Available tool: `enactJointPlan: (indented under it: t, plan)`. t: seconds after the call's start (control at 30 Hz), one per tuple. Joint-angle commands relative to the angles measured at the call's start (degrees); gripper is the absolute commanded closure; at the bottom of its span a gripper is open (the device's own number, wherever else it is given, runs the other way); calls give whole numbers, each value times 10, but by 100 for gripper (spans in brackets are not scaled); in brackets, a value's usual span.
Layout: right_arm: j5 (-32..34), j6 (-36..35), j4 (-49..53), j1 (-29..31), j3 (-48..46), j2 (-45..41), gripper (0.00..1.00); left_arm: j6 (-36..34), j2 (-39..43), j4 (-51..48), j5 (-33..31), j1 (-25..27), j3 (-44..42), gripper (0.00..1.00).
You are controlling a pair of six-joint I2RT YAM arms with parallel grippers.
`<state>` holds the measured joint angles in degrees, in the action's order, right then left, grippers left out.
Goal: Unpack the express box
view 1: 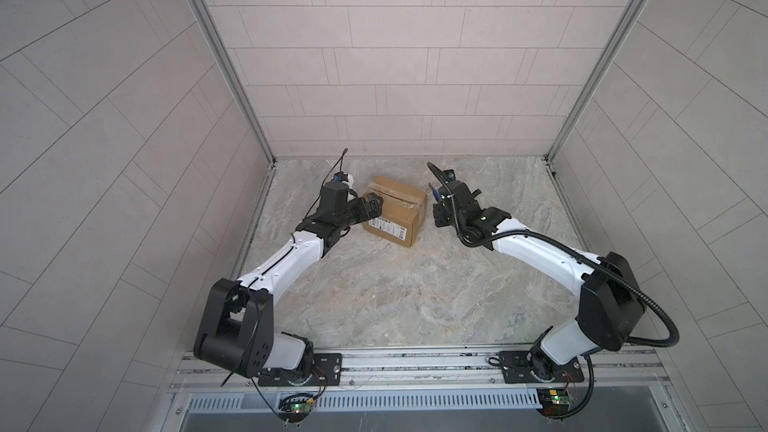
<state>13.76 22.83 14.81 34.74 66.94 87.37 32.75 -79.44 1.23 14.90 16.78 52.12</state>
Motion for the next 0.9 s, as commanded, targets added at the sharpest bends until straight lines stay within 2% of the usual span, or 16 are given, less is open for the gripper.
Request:
enactJointPlan:
  t: [0.0,0.23,0.37,0.43,0.63,0.87]
  plan:
    - [13,-2,21,0,-31,-75,100,-15,2,-23,-29,-10,19,0]
    - [-8,51,86,20,-133,-225,100,-34,-50,-35,-34,-22,80,0]
    - [-89,58,82,28,-156,-268,100,-46,-80,-36,-14,-23,107,0]
    - [-122,62,73,29,-157,-271,100,-45,-91,-27,2,-23,109,0]
    - [-150,57,44,35,-143,-236,100,-37,-99,-6,26,-22,88,0]
    - [-144,39,28,34,-116,-190,100,-20,-76,24,50,-16,40,0]
